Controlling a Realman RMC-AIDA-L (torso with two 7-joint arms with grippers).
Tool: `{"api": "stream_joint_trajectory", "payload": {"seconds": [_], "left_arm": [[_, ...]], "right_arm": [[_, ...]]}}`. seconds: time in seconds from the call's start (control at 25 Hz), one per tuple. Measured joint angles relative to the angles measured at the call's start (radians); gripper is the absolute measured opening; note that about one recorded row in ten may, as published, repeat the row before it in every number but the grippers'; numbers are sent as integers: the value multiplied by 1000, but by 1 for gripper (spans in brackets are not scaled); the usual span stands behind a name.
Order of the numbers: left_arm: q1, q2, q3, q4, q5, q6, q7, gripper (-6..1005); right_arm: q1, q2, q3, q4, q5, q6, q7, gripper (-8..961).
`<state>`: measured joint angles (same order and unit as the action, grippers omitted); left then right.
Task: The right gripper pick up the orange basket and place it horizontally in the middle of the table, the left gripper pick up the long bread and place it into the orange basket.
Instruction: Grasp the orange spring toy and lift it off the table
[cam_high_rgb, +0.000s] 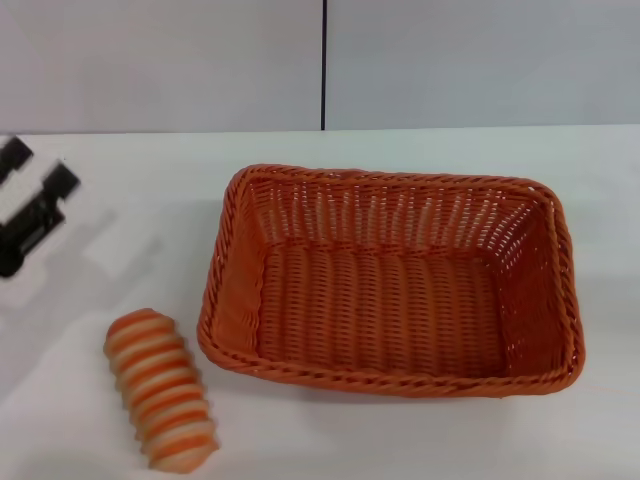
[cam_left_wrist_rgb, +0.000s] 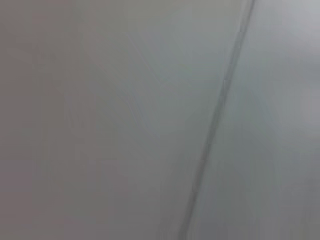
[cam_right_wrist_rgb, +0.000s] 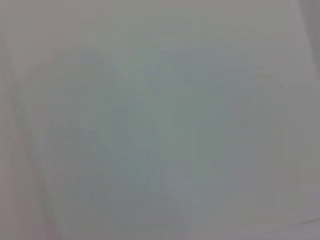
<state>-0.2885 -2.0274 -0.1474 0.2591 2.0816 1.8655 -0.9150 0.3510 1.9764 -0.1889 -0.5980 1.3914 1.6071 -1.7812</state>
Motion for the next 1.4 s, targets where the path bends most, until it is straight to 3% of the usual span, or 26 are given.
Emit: {"api": "stream_joint_trajectory", "payload": {"seconds": [0.16,0.36,0.84,1.4], "left_arm": [[36,21,160,56,0,3,-64,784],[81,3,219,98,0,-4,-78,784],[123,-5,309,116,0,-139,-71,782],[114,-28,378,105,1,-296,-72,780]], "right_arm": [[-37,1,157,94,15,-26,-67,519],[-46,3,194,147,15,-75,-100,519],[-21,10,191,168,9,-114,-133,519],[-22,10,188,181,5,-112,-153,519]]}}
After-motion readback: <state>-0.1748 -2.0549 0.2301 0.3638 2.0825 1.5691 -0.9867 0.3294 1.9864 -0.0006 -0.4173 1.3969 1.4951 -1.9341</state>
